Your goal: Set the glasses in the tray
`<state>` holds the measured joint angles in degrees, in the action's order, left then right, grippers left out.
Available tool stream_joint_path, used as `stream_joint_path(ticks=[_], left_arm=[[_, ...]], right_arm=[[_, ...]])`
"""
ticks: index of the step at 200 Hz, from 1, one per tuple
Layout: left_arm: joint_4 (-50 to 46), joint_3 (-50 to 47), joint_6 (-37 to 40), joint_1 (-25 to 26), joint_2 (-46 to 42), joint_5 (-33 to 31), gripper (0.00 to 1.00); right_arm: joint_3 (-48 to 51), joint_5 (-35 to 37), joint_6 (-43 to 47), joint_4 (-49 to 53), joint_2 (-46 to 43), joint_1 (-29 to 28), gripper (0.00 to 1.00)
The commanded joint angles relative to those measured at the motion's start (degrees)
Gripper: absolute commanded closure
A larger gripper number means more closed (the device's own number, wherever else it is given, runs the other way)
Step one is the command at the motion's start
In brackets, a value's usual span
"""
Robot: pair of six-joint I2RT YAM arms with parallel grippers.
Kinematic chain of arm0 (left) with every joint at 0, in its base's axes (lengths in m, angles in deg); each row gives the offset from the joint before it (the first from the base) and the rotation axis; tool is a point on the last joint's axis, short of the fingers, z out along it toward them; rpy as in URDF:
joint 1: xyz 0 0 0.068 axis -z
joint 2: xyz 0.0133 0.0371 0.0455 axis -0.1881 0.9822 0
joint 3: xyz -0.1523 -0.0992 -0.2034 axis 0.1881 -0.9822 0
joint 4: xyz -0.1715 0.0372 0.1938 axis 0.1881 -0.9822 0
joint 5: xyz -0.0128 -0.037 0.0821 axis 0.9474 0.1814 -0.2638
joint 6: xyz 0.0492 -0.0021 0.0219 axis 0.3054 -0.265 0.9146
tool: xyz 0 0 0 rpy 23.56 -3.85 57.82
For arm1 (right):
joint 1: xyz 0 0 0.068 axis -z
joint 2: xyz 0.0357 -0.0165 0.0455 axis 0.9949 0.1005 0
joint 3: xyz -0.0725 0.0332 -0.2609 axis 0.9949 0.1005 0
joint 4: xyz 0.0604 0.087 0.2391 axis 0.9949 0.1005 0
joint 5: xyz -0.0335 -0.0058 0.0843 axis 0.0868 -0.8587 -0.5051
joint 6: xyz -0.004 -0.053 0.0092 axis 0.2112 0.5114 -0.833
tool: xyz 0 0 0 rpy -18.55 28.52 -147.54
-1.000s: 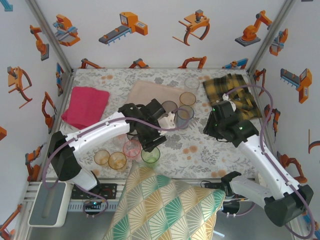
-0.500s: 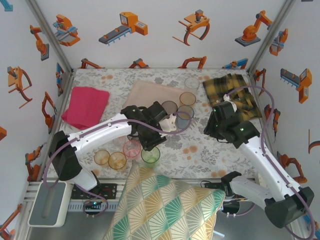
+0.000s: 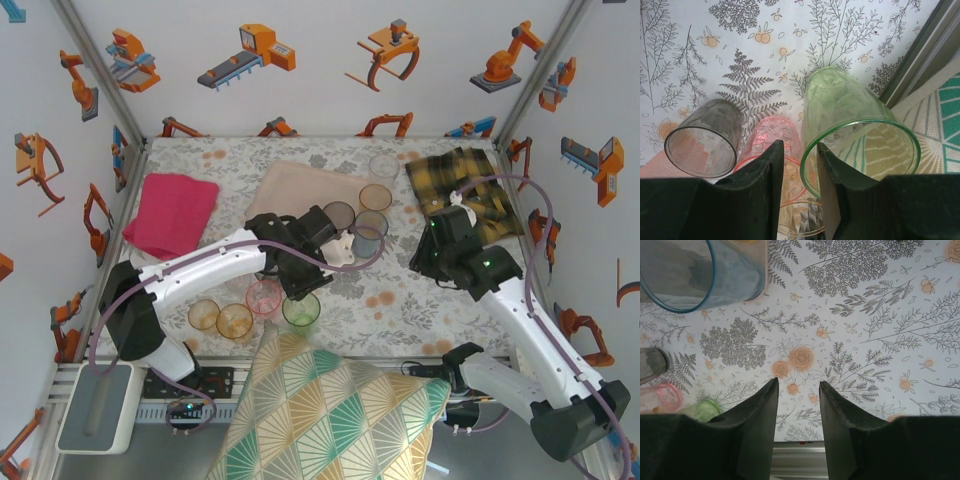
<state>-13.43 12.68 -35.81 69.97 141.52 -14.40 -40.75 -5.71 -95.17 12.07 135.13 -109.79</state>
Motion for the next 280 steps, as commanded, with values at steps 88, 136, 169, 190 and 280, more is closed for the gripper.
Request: stream_joint_path(ticks=[88,136,169,190,280], left_arm=[[0.1,-0.2,-1.4,0.7,0.5,-2.4,0.87],[-1.7,2.5,-1.8,0.7,0.5,-2.4,0.92],[-3.1,4.7,-1.5,0.7,0.3,-3.4,0.94],[-4.0,5.7,-1.2,0.7,0.0,-4.0,0.94],[-8.2,15.0,-0.1,-3.6,-0.7,-4.9,0.94]], right_arm=[[1.0,0.1,-1.1,0.2,-1.3,0.7,0.61],[1.0,0.2,-1.1,0.5,-1.7,0.7,0.61],[0.8,0.2,-1.0,0.7,-1.7,0.8,0.61],[0.8,0.3,-1.0,0.9,-1.8,0.8,0.61],[0.6,0.2,-0.7,1.1,-1.5,1.1,0.61]])
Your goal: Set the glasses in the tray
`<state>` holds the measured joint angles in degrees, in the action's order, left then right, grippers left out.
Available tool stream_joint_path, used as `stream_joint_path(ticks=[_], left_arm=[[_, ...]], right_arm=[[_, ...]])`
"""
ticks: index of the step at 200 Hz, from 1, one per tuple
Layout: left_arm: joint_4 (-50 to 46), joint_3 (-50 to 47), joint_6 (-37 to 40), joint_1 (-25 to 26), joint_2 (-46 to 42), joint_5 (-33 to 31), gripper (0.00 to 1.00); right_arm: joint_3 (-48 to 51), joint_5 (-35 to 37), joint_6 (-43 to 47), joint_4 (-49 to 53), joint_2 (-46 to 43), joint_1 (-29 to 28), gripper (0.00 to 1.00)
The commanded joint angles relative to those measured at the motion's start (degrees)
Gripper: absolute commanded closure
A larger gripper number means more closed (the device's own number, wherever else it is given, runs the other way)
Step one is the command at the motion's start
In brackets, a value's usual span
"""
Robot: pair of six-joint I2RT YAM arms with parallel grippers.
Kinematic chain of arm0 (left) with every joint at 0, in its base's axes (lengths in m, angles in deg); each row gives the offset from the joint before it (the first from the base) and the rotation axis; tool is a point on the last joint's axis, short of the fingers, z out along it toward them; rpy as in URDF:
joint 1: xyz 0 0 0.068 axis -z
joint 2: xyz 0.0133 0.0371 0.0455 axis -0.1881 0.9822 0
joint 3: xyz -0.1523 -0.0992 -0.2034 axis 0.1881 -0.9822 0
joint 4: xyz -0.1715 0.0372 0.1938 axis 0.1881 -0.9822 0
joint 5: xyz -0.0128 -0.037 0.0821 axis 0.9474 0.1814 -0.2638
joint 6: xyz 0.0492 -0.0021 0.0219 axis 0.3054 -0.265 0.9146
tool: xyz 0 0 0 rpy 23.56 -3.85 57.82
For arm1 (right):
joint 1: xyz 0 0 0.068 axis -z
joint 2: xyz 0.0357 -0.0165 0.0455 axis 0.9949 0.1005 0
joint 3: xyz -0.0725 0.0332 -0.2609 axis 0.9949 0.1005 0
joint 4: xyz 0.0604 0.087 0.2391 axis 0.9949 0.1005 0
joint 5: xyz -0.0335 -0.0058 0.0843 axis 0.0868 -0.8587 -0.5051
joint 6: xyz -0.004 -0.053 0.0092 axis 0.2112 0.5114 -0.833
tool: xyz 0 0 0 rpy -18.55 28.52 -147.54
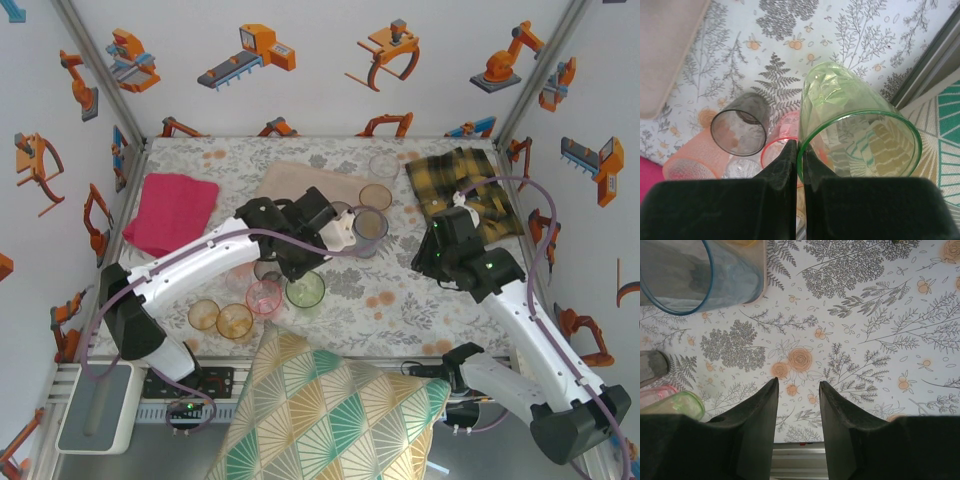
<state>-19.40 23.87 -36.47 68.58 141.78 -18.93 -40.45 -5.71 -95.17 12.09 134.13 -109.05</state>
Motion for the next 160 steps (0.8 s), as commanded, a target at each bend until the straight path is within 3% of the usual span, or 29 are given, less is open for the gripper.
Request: stream_joint_path(ticks=[1,35,88,160], left_arm=[[-2.2,3.9,0.5,-2.3,-1.0,-0.4,0.94],[-2.4,8.8,0.7,-5.3,-0.2,-0.2,0.95],[0.7,16.6,2.0,-8.4,0.9,-6.2,0.95],[4.8,23.5,2.7,-14.9,3.7,-7.2,0.95]], right_arm=[[0.3,0.2,-0.7,1.0,-0.5,0.4,0.61],[0.2,0.3,-0.7,1.6,-0.8,0.5,0.61],[0.3,0.1,-0.6,1.6,-0.7,0.8,0.61],[-0.1,0.0,-0.5,1.6,0.3,1.1,0.61]])
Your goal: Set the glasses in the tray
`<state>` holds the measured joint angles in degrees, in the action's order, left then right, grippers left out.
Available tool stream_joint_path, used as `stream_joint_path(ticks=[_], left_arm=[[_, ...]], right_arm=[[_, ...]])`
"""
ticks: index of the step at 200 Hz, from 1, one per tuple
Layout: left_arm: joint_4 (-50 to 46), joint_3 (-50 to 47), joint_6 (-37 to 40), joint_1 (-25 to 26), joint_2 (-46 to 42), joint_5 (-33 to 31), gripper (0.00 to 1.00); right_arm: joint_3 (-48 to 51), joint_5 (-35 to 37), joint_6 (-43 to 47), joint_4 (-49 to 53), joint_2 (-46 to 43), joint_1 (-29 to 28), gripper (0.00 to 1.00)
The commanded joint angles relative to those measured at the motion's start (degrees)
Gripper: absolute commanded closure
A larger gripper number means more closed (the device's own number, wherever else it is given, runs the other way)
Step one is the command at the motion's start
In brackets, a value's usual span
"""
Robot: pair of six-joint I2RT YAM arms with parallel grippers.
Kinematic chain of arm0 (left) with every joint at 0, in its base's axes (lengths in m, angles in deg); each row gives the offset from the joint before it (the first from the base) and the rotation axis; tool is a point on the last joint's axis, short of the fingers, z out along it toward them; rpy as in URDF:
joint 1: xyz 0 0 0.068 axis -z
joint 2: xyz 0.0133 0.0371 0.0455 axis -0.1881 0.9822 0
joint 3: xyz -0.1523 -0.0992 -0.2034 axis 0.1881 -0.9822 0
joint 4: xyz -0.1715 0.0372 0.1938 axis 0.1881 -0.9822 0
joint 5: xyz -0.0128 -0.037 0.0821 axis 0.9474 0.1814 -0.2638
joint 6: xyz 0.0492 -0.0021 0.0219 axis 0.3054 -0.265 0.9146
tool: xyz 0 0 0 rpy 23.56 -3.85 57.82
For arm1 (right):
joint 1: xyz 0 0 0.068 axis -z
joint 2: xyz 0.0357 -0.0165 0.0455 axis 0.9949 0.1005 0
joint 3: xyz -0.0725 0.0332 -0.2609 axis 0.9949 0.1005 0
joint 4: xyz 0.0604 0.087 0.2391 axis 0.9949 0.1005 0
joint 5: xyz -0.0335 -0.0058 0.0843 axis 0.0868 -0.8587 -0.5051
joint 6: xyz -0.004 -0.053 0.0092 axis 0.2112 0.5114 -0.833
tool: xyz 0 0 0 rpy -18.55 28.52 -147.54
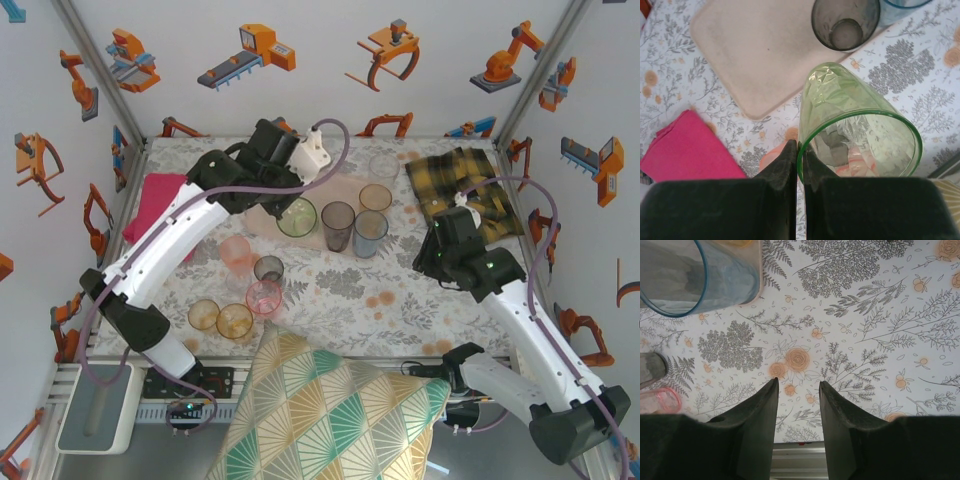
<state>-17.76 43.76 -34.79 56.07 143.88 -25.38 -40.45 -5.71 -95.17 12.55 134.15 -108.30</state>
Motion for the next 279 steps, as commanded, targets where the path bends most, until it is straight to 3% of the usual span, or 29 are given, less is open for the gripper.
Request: stream_joint_path(ticks=[1,47,98,222,279], left_arm=[[3.2,3.8,1.0,-2.5,1.6,-0.7,0.95],[6.4,8.6,-2.2,-8.8,6.2,2.4,0.95],[8.4,14.9,-4.8,-11.8,13.7,4.5,0.95],[6.5,33.4,-9.2,-12.1,33.6,8.6,0.95],[6.7,34.8,-9.8,-11.6,36.9,10.8,0.94]], right_arm=[[-0.1,0.0,-0.5,1.2,0.2,0.3,0.61],[-0.1,-0.1,-0.5,1.1,0.8,0.5,0.61],[1.1,-1.1,-1.0,0.3,1.1,0.7,0.61],[3.9,-1.3,-2.1,-0.9,1.3,0.7,0.61],[4.3,-1.6,-2.3,-1.8,2.3,0.7,0.61]])
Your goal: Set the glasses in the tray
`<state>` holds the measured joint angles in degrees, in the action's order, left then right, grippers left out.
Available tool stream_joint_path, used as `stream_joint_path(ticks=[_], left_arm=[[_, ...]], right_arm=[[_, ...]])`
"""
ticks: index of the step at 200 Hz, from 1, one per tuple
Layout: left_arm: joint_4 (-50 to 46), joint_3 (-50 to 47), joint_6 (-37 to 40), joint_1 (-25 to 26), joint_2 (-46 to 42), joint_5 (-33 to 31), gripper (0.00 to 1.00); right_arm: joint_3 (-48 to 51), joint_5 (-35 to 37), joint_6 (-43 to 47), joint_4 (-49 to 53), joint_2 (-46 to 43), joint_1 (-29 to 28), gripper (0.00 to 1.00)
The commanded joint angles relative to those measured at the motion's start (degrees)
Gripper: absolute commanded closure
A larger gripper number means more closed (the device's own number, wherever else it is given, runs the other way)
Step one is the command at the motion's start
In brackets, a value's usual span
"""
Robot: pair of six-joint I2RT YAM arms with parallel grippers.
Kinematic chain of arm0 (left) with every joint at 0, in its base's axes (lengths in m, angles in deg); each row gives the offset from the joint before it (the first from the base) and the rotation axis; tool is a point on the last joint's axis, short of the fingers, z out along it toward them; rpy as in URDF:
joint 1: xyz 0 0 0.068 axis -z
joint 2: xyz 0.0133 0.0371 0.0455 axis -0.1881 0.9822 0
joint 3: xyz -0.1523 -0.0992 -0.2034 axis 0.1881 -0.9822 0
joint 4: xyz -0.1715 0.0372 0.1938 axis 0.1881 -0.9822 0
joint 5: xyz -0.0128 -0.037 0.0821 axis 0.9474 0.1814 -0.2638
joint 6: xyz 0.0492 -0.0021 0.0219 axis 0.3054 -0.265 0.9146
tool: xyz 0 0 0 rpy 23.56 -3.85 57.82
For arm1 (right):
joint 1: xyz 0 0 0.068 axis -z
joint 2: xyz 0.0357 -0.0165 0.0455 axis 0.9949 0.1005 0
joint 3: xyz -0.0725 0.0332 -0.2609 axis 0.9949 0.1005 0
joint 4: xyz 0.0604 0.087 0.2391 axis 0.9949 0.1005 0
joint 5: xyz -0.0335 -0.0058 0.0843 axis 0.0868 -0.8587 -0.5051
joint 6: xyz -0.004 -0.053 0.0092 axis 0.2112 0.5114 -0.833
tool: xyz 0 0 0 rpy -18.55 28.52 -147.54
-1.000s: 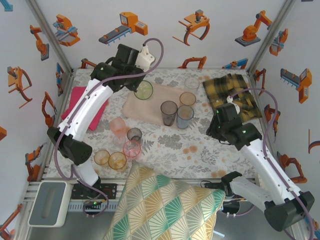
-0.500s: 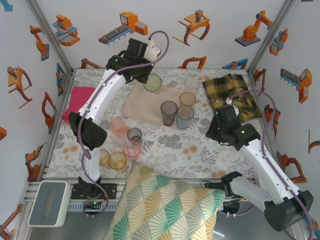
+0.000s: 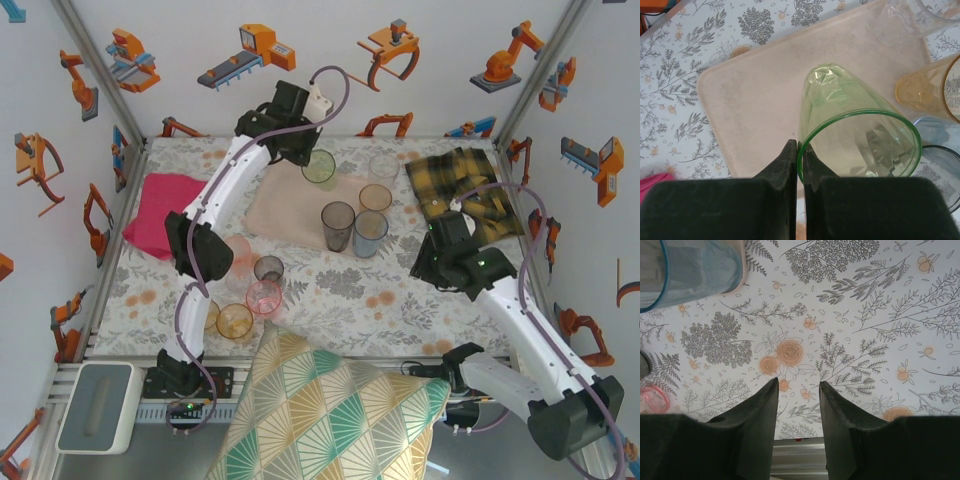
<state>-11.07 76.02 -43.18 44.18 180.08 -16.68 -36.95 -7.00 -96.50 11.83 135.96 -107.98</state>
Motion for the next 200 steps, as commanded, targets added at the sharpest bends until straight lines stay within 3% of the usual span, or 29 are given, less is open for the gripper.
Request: stream_joint_path(ticks=[1,200], left_arm=[[0.0,2.6,-1.4,0.3,0.7,2.1,0.94],[0.2,3.9,-1.2,4.8,7.3,3.1,0.90]], right_arm=[[0.9,-0.3,-1.0,-1.1,0.5,0.4,0.61],[3.2,-0.9,-2.3,-1.8,-1.1,0.5,0.61]])
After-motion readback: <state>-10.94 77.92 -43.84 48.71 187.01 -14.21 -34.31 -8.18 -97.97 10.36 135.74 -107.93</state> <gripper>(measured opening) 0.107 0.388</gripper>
